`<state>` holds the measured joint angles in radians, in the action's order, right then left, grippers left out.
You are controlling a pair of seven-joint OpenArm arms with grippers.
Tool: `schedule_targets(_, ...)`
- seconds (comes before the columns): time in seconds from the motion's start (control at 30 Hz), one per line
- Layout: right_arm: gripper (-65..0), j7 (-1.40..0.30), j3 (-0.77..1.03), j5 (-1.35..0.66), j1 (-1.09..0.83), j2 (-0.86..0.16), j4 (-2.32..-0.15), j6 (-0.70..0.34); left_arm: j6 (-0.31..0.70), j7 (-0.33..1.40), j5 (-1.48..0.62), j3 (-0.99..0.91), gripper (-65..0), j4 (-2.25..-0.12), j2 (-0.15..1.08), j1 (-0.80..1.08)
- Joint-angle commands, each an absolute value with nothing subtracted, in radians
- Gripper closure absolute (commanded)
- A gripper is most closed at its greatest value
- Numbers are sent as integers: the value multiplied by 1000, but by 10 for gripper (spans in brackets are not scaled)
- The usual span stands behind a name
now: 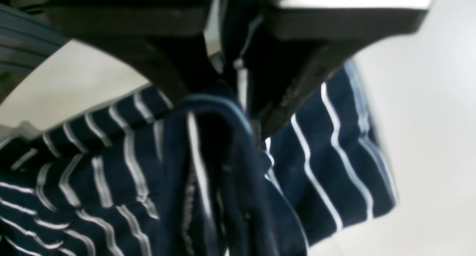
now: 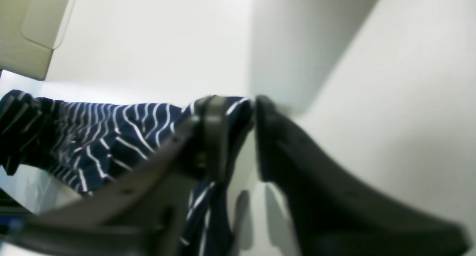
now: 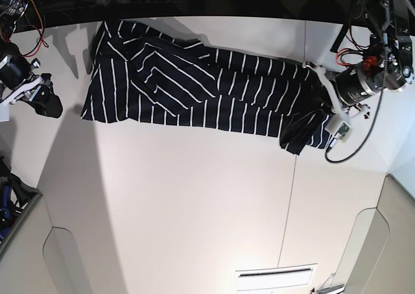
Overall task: Fold the T-shirt properly
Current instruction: 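Lift the strip end with the left gripper and fold it toward the right gripper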
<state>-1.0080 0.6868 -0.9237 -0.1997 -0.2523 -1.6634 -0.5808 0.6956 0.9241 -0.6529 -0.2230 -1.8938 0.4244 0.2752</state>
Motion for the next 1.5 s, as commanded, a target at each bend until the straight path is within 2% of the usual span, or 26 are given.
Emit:
schedule_targets(0.0, -243, -996, 693, -942, -197, -268, -1680, -591, 698, 894, -652, -207, 0, -1913, 421, 269)
schedule_targets(0.07, -285, -1011, 693, -942, -197, -268, -1680, -591, 698, 876, -624, -166, 0, -1913, 393, 269)
schedule_targets(0.13, -289, -1033, 693, -942, -197, -267, -1680, -591, 692, 857, -594, -132, -3, -1913, 371, 269)
schedule_targets(0.3, -289, -1073, 691, -951, -219, -242, -1679, -591, 692, 834, -572, -85, -297, -1911, 321, 270)
schedule_targets(0.37, -289, -1069, 686, -952, -247, -228, -1679, -591, 692, 834, -576, -72, -351, -1911, 302, 272)
schedule_targets(0.63, -289, -1070, 675, -987, -322, -190, -1673, -599, 692, 835, -591, -30, -352, -1911, 224, 272)
schedule_targets(0.77, -339, -1072, 643, -1003, -331, -190, -1661, -599, 692, 875, -686, -30, -352, -1911, 214, 272)
schedule_targets(0.93, -330, -1076, 645, -1036, -331, -191, -1667, -612, 693, 892, -732, -30, -350, -1927, 214, 272)
schedule_targets(1.0, -284, -1078, 648, -1040, -330, -191, -1678, -615, 693, 894, -732, -30, -350, -1938, 214, 272)
schedule_targets(1.03, -229, -1081, 648, -1049, -330, -190, -1685, -615, 693, 895, -733, -30, -350, -1939, 214, 272)
schedule_targets(1.1, -49, -1101, 648, -1081, -330, -184, -1700, -624, 693, 895, -732, -30, -350, -1939, 213, 272)
schedule_targets(1.13, 0, -1113, 648, -1094, -330, -177, -1711, -626, 693, 894, -733, -30, -350, -1939, 213, 273)
schedule_targets(1.33, 0, -1195, 630, -1205, -342, -101, -1837, -637, 693, 886, -732, -30, -350, -1939, 213, 272)
schedule_targets(1.47, 0, -1195, 524, -1215, -366, -82, -1921, -640, 695, 882, -722, -30, -350, -1938, 213, 271)
